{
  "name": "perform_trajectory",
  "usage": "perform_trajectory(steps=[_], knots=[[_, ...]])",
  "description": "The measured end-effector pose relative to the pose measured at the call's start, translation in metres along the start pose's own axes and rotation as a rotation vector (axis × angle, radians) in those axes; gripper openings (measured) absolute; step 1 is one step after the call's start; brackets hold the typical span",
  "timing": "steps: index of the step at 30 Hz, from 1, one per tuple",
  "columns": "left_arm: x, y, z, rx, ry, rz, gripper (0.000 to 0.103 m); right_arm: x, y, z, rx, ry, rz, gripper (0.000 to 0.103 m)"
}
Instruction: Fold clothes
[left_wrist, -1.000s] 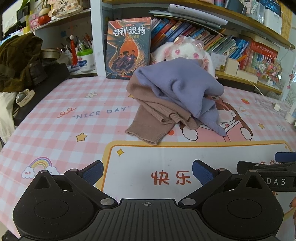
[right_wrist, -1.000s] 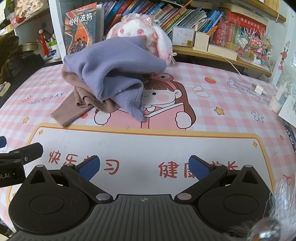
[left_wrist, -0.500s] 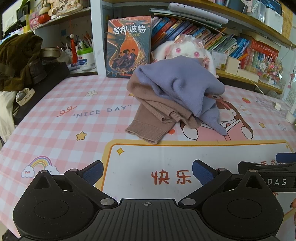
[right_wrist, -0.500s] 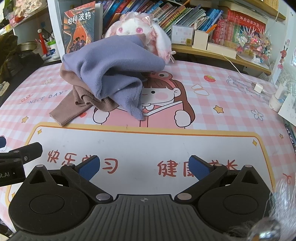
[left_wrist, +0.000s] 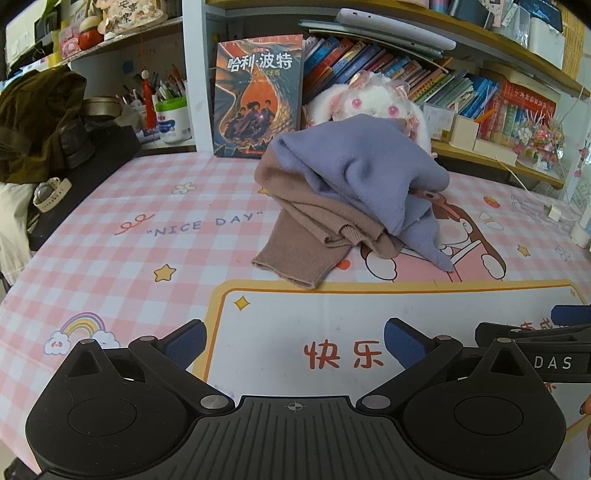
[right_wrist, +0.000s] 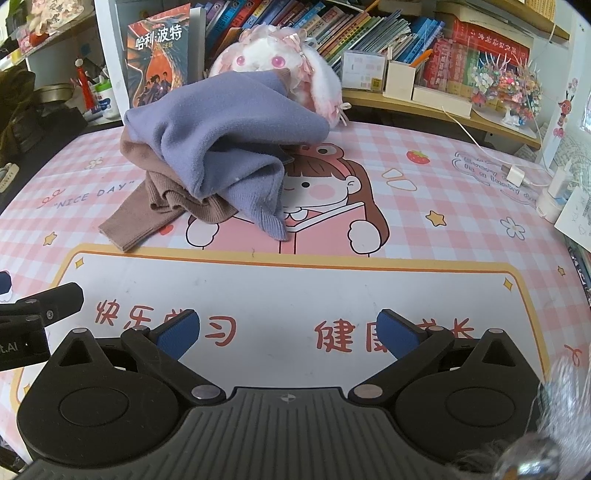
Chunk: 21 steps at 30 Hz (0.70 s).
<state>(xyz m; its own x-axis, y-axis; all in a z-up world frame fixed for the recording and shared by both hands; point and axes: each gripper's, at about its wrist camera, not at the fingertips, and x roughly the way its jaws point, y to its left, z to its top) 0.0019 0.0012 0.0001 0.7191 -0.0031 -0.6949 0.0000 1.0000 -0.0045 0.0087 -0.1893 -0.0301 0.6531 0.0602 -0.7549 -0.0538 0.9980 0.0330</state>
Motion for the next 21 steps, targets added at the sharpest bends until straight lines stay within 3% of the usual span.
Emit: perform_trajectory(steps=[21], knots=[[-0.0026,0.0005,0.0003,0.002,-0.003,-0.003,0.103,-0.0017,0.0013,-0.0004,-0.001,0.0,-0.002,0.103]])
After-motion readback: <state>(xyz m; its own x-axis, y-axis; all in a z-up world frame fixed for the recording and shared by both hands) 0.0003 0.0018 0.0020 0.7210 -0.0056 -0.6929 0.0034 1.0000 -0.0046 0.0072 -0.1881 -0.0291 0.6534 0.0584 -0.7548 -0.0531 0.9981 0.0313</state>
